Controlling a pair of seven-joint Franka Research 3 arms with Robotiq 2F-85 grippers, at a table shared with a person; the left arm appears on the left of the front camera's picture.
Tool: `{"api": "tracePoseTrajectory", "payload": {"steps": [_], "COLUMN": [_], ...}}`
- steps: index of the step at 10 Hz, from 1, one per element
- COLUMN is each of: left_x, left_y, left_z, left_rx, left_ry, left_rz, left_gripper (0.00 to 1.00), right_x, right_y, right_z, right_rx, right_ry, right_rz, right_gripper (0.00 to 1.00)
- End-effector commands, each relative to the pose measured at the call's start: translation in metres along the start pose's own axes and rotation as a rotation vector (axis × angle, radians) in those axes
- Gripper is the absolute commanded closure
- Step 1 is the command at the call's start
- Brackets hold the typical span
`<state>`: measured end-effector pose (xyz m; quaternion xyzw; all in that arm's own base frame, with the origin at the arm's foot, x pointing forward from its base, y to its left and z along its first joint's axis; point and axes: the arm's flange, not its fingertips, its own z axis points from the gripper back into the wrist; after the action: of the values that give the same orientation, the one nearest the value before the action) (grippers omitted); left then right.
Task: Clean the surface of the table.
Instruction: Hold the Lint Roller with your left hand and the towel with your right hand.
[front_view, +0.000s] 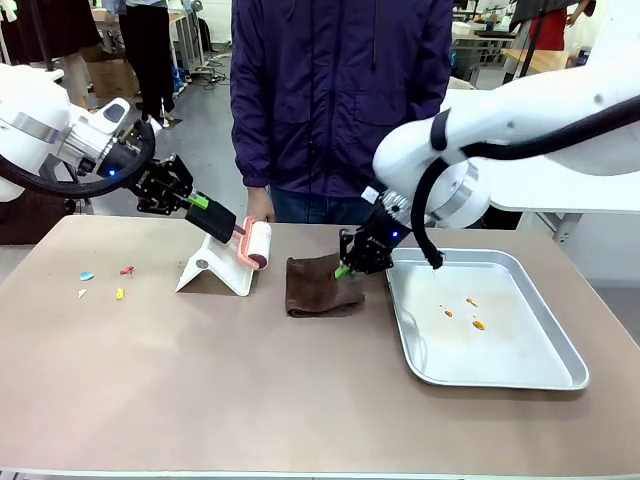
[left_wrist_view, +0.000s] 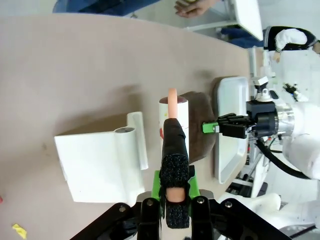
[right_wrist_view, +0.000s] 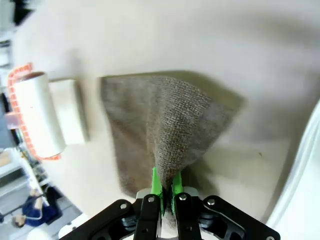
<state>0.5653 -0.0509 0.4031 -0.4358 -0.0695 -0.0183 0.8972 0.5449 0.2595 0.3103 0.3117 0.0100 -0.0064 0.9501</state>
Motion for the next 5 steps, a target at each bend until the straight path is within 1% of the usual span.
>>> {"api": "tracePoseTrajectory", "payload": {"steps": [1,3,5], "left_x": [-0.013,-0.023,-0.038], "left_y": [-0.008,-0.017,-0.023], "left_z": [0.016,0.042,0.073], "left_rx": [-0.091,-0.17,-0.29], "left_ry": [-0.032,-0.043,-0.028], "left_rz": [-0.05,-0.097,-0.129], "left_gripper": [1.0,1.0,1.0], "right_x": [-0.024,-0.049,-0.076], "right_y": [-0.032,-0.05,-0.055], "right_z": [0.049,0.088,0.123], "right_rx": [0.261,0.415,0.604], "right_ry": [-0.036,-0.096,-0.168], "right_rz": [0.001,0.015,0.072], "right_gripper": [1.0,1.0,1.0]}}
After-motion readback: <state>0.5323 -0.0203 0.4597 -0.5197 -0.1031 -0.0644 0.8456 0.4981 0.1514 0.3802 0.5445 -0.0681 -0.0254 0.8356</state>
